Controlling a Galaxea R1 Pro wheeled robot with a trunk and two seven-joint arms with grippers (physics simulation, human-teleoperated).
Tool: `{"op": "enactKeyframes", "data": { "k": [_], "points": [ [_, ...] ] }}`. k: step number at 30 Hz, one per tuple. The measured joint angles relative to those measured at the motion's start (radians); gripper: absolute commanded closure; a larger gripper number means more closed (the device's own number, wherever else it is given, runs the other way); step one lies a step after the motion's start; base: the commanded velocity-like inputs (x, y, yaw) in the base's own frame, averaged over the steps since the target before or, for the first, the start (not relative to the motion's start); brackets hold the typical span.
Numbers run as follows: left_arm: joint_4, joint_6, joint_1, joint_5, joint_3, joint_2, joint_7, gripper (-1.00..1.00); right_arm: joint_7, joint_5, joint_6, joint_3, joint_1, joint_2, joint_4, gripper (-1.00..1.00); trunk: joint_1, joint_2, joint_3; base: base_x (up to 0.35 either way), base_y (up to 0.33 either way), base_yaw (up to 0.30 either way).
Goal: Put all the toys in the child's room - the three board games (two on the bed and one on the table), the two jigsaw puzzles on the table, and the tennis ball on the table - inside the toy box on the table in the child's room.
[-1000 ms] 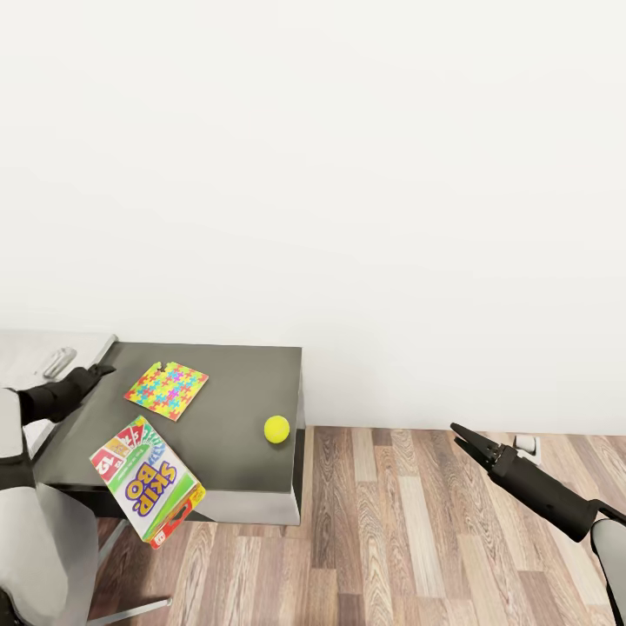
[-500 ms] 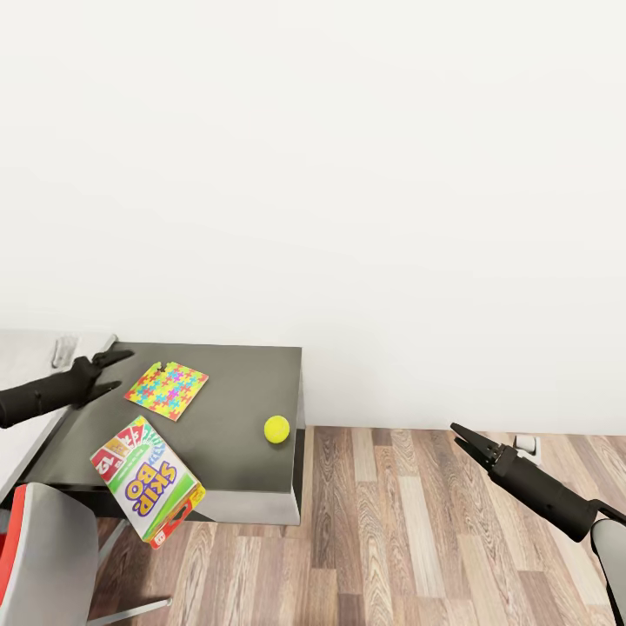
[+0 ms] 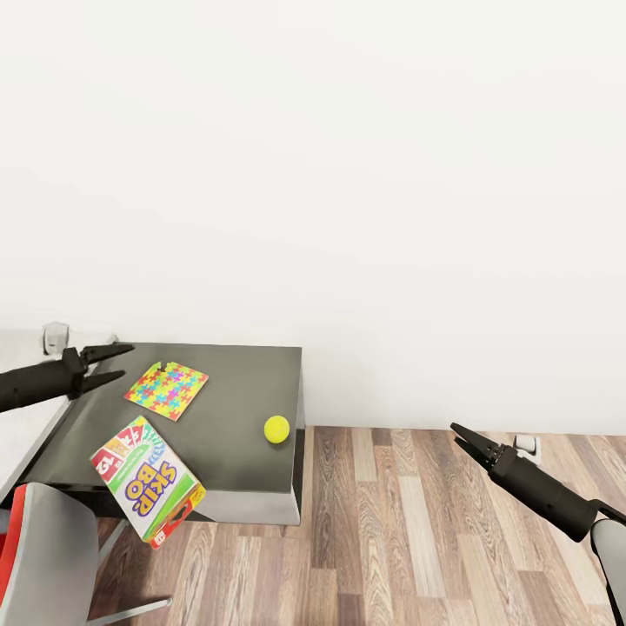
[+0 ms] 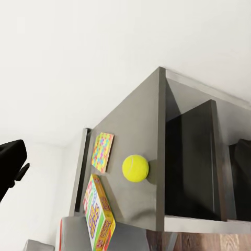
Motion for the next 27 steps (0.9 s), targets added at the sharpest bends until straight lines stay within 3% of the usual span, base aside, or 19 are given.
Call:
{"op": "enactKeyframes", "data": {
  "k": [6,11,18,24,27],
  "points": [
    [-0.001,0.000,0.016,-0.004,-0.077,0.078,-0.305,-1.00,0.002,-0.002,0.000,0.000,0.000,-0.002,0.000,-1.00,0.000,0.000,0.000,0.000,0.000,0.000],
    [0.000,0.002,0.070,-0.012,-0.102,0.107,-0.409,-1.00,0.016,-0.005,-0.004,-0.001,0.000,-0.003,0.000,-1.00,0.000,0.000,0.003,0.000,0.000,-0.012],
    [-0.001,0.001,0.155,-0.014,-0.108,0.117,-0.502,-1.00,0.072,0.000,-0.043,-0.001,0.000,-0.003,0.000,-1.00,0.000,0.000,0.014,0.000,0.000,-0.062],
    [-0.003,0.000,0.240,-0.015,-0.105,0.123,-0.575,-1.00,0.082,0.001,-0.050,0.001,0.000,-0.003,0.000,-1.00,0.000,0.000,0.023,0.000,0.000,-0.075],
    [-0.003,0.001,0.266,-0.015,-0.104,0.148,-0.639,-1.00,0.083,0.001,-0.051,0.001,0.000,-0.003,0.000,-1.00,0.000,0.000,0.028,0.000,0.000,-0.076]
  ]
}}
